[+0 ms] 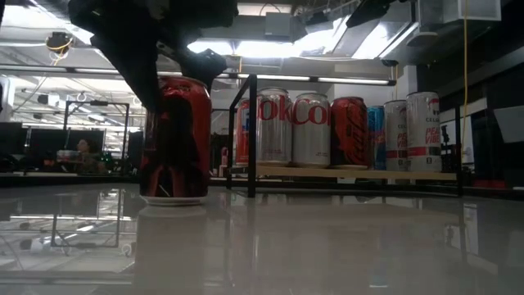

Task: Place canned beverage on shelf
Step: Put the red soda can on the shelf

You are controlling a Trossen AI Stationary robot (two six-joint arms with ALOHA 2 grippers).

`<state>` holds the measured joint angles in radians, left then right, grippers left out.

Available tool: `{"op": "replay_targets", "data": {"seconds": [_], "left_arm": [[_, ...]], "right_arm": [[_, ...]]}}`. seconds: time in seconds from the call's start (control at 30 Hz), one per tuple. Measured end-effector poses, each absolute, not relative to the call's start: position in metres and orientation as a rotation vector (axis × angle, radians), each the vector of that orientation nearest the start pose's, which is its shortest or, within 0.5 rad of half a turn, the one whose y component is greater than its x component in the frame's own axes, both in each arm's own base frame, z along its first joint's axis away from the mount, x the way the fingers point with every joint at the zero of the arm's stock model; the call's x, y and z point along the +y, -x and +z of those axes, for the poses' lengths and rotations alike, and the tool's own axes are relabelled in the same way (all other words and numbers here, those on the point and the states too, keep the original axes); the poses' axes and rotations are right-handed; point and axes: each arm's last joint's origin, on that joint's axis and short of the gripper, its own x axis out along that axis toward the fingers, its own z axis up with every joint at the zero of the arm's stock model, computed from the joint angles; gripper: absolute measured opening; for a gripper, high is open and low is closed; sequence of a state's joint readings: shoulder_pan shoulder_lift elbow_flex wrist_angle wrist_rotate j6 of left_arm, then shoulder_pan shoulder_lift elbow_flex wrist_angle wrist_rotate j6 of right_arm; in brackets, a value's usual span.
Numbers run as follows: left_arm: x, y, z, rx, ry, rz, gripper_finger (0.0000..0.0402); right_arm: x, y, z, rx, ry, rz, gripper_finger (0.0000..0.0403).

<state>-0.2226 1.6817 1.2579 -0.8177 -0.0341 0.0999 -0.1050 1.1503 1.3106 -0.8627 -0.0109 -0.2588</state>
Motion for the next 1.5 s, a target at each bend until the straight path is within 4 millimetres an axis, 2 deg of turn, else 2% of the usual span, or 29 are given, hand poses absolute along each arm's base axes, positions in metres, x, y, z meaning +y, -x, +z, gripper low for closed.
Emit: {"op": "replay_targets", "data": {"seconds": [0.1,0.2,0.53,0.87,1.03,1.5], "left_arm": [[-0.072,-0.3205,0.2283,1.231,-0.194,-0.189,0.0397],[-0.0716,-0.3193,0.2279,1.25,-0.092,-0.112,0.0395],[-0.0687,-0.3185,0.2274,1.257,0.368,0.234,0.0393],[-0.0653,-0.3193,0.2275,1.199,0.744,0.514,0.0393],[-0.0657,-0.3195,0.2274,1.18,0.822,0.57,0.0393],[-0.0665,-0.3238,0.2289,1.131,0.877,0.571,0.0393]], "right_arm": [[-0.0225,-0.2172,0.3803,0.709,0.207,0.001,0.0282],[-0.0226,-0.2172,0.3803,0.709,0.207,0.001,0.0282],[-0.0226,-0.2172,0.3803,0.709,0.207,0.001,0.0282],[-0.0225,-0.2172,0.3803,0.709,0.207,0.001,0.0282],[-0.0226,-0.2171,0.3803,0.709,0.207,0.001,0.0282],[-0.0226,-0.2171,0.3803,0.709,0.207,0.001,0.0282]]}}
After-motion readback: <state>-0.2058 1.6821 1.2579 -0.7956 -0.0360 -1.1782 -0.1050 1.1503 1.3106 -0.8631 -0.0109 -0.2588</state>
